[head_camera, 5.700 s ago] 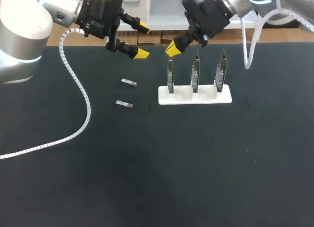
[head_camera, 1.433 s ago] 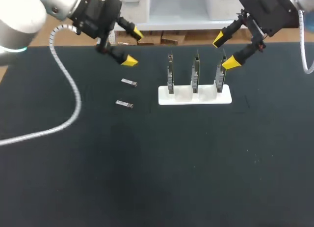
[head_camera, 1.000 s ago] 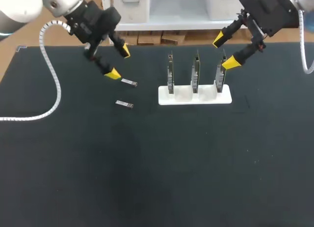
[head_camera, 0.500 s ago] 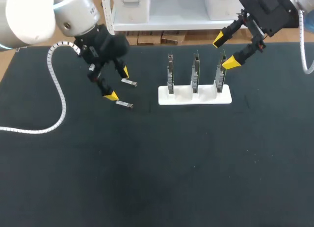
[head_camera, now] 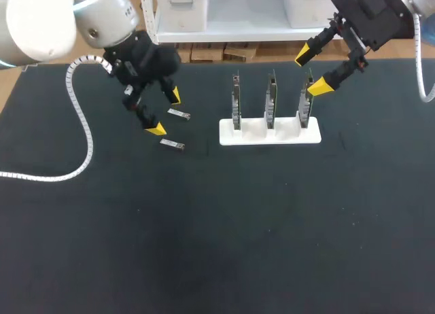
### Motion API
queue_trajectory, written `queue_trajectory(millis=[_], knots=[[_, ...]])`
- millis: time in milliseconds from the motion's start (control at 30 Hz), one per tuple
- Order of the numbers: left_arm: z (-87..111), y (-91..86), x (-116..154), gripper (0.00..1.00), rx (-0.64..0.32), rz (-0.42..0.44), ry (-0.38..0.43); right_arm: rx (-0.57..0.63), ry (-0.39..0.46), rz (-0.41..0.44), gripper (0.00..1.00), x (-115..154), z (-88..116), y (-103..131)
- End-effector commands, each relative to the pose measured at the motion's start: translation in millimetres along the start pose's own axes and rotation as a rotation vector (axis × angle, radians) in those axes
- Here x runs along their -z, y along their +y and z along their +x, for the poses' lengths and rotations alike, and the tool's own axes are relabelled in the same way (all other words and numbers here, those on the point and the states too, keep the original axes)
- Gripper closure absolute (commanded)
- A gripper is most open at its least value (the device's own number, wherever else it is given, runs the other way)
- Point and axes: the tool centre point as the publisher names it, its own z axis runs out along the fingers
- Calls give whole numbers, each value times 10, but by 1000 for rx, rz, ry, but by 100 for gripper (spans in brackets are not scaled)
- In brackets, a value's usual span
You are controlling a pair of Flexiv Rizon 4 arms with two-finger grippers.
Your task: Pick up the optical module with the left hand, and insert it into the network port with the right hand.
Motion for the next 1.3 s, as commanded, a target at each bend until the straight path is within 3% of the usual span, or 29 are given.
queue_trajectory(millis=[33,367,567,833,1033,1300], knots=[[-36,-23,19,0,-16,9,37,1,-1,1,0,-1,5,4],[225,-110,-241,0,67,74,90,1,-1,1,0,-1,5,4],[290,-119,-406,0,52,69,136,1,-1,1,0,-1,5,4],[356,-4,-587,0,6,66,213,1,-1,1,0,-1,5,4],[378,66,-633,0,-42,62,257,1,-1,1,0,-1,5,4],[410,116,-670,0,-31,77,292,1,-1,1,0,-1,5,4]])
